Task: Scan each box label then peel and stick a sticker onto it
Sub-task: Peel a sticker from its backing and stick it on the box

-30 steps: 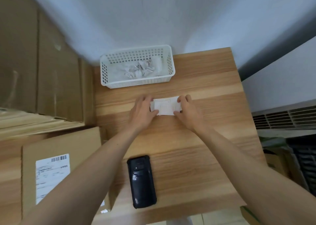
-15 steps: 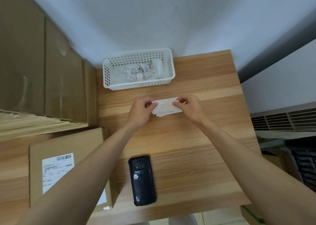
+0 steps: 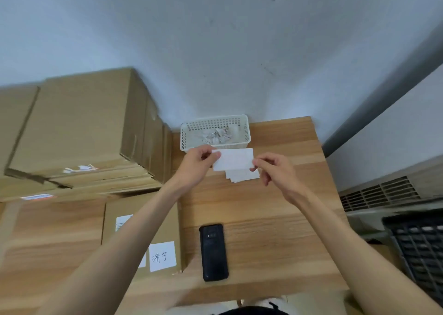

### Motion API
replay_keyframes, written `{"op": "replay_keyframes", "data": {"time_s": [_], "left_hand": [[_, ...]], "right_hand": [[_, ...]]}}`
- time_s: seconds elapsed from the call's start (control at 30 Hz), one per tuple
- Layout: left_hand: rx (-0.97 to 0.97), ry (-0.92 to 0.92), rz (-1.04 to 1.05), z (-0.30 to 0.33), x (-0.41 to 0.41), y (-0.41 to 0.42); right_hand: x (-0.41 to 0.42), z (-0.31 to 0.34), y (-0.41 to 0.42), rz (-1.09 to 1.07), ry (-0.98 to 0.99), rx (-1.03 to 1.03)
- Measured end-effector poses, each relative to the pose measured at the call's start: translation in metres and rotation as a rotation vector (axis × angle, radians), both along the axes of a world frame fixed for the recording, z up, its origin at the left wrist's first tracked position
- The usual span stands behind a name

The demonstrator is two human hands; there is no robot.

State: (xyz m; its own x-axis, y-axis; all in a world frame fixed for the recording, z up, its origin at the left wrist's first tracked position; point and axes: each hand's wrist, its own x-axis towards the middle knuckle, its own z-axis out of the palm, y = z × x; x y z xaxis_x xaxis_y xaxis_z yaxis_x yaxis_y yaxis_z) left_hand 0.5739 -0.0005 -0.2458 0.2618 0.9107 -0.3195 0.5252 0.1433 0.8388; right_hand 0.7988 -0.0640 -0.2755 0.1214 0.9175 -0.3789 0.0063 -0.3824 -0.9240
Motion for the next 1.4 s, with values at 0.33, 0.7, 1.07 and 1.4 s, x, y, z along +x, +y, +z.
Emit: {"op": "replay_keyframes", "data": {"time_s": [0.33,0.7,1.07,1.4], "left_hand": [[0.151,-0.117,0.052,0.068,-0.016,-0.031],[0.170,-0.128,-0.003,0.080,-0.015,-0.051],[0.158,-0.117,-0.034,0.082,-0.016,-0.052],[0.456,0.124,0.034,0.067,-0.007,-0.048]], "right_hand": [[-0.002,0.071,-0.042,0.048,0.055,0.173],[-0.009,0.078,-0.060,0.058,0.049,0.226],[-0.009,0.083,-0.063,0.062,0.038,0.253],[-0.017,0.089,-0.062,0.065,0.001,0.280]]}}
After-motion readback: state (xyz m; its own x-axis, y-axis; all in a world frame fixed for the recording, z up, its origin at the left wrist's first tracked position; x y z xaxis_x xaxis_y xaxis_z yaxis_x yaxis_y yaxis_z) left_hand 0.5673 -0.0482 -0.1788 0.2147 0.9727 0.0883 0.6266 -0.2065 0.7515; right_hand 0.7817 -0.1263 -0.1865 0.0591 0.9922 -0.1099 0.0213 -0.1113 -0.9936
